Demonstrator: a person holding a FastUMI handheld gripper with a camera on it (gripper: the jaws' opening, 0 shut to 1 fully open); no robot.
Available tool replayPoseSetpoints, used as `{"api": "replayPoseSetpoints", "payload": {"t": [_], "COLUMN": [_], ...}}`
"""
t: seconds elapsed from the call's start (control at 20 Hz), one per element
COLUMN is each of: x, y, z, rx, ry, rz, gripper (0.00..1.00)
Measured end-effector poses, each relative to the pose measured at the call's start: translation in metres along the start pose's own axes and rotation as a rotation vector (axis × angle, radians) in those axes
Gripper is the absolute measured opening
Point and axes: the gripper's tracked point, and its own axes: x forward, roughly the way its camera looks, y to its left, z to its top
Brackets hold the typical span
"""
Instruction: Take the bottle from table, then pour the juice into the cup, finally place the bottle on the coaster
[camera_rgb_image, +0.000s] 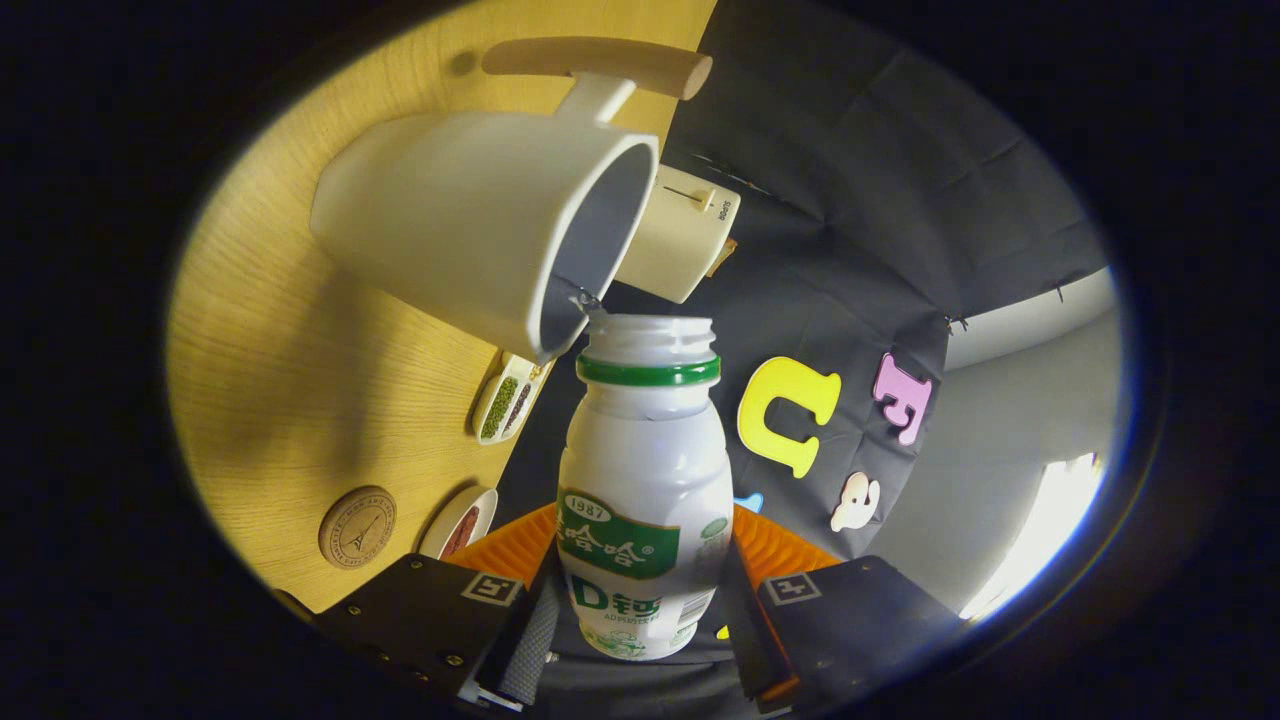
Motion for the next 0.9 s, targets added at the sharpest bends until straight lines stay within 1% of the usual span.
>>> {"api": "replayPoseSetpoints", "payload": {"t": [0.15,0.6,0.9], "x": [-0.0019,-0.0029,-0.0023], "y": [-0.0002,-0.0043,-0.0042], "z": [0.0005,0.0015,0.0022], "rx": [-0.002,-0.064,-0.075], "ry": [-0.002,-0.004,-0.003], "rz": [-0.001,-0.030,-0.037], "gripper": [0.72,0.72,0.72]}}
